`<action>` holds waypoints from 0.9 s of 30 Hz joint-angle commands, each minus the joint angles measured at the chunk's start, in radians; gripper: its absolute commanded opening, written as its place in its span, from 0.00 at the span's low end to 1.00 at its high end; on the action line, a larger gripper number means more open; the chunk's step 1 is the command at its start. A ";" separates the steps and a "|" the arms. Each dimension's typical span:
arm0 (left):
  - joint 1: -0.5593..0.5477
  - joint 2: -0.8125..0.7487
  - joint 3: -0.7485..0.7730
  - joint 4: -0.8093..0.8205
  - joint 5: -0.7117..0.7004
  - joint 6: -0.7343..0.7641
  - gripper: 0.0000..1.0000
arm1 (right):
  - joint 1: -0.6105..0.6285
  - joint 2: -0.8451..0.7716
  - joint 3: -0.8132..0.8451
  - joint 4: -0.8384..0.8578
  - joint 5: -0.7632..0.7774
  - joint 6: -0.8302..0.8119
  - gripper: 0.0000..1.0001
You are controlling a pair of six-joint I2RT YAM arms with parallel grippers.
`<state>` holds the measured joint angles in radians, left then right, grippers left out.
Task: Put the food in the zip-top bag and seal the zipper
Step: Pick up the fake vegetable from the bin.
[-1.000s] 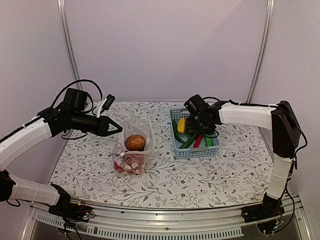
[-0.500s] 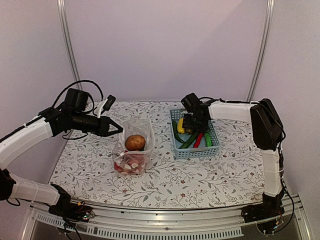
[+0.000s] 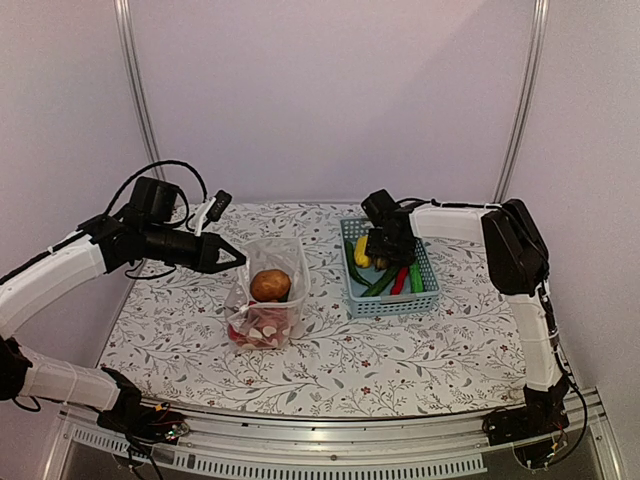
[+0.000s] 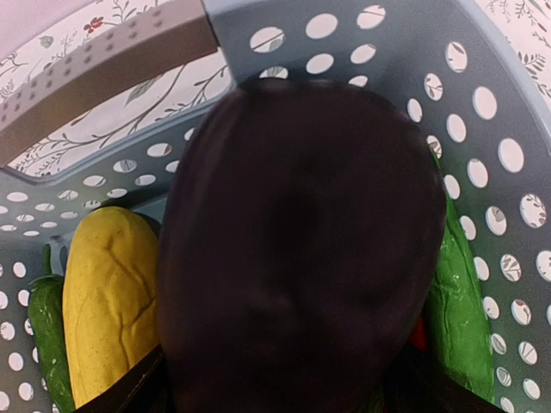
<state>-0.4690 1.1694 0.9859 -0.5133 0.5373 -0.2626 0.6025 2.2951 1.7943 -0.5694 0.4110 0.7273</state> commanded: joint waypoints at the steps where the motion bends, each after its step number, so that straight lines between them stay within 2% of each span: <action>1: 0.010 0.012 -0.008 0.003 -0.008 0.001 0.00 | -0.016 0.042 0.024 -0.023 0.025 0.029 0.78; 9: 0.010 0.016 -0.007 0.003 -0.005 0.000 0.00 | -0.016 0.008 0.018 -0.008 0.023 0.013 0.68; 15: 0.010 0.013 -0.007 0.002 -0.003 -0.001 0.00 | -0.014 -0.061 -0.042 0.027 0.009 -0.006 0.67; 27: 0.005 0.004 -0.011 0.018 0.029 -0.003 0.00 | 0.043 -0.389 -0.187 0.083 -0.031 -0.203 0.66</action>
<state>-0.4690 1.1736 0.9859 -0.5129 0.5476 -0.2630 0.6144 2.0384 1.6310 -0.5220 0.4042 0.6224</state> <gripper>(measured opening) 0.005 0.663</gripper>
